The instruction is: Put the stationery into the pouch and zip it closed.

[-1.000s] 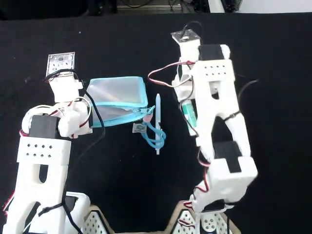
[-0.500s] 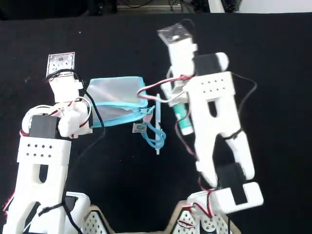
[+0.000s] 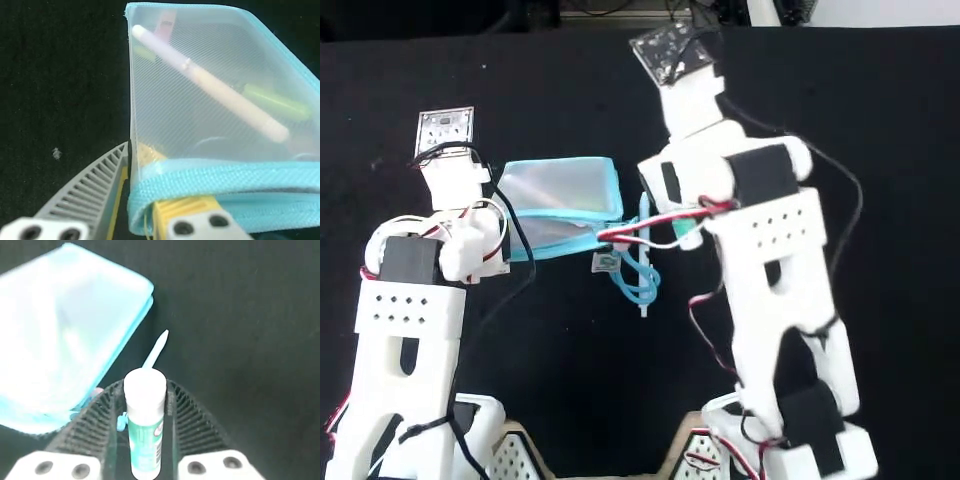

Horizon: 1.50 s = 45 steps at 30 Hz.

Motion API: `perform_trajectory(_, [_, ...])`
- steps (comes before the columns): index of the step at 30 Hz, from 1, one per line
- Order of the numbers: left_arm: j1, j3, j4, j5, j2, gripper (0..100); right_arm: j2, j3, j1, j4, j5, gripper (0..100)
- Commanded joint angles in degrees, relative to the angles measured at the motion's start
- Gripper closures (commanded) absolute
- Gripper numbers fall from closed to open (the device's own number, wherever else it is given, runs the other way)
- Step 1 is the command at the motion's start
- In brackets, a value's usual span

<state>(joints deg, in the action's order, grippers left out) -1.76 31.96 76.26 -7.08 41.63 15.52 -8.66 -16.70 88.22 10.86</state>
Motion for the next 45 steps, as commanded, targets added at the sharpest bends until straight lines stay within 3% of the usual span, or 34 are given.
perform_trajectory(1, [-0.7, 0.2, 0.4, -0.1, -0.4, 97, 4.5, -0.3, -1.7, -3.0, -0.2, 98.7])
perform_trajectory(24, [-0.7, 0.4, 0.1, -0.1, -0.4, 97, 13.4, -0.2, -22.9, -9.2, -0.2, 98.7])
perform_trajectory(35, [-0.7, 0.4, 0.1, -0.1, -0.4, 97, 13.8, 2.2, -29.1, -15.0, -0.2, 98.7])
perform_trajectory(45, [-0.7, 0.4, 0.1, -0.1, -0.4, 97, 13.8, 14.2, -30.4, -28.2, -0.2, 98.7])
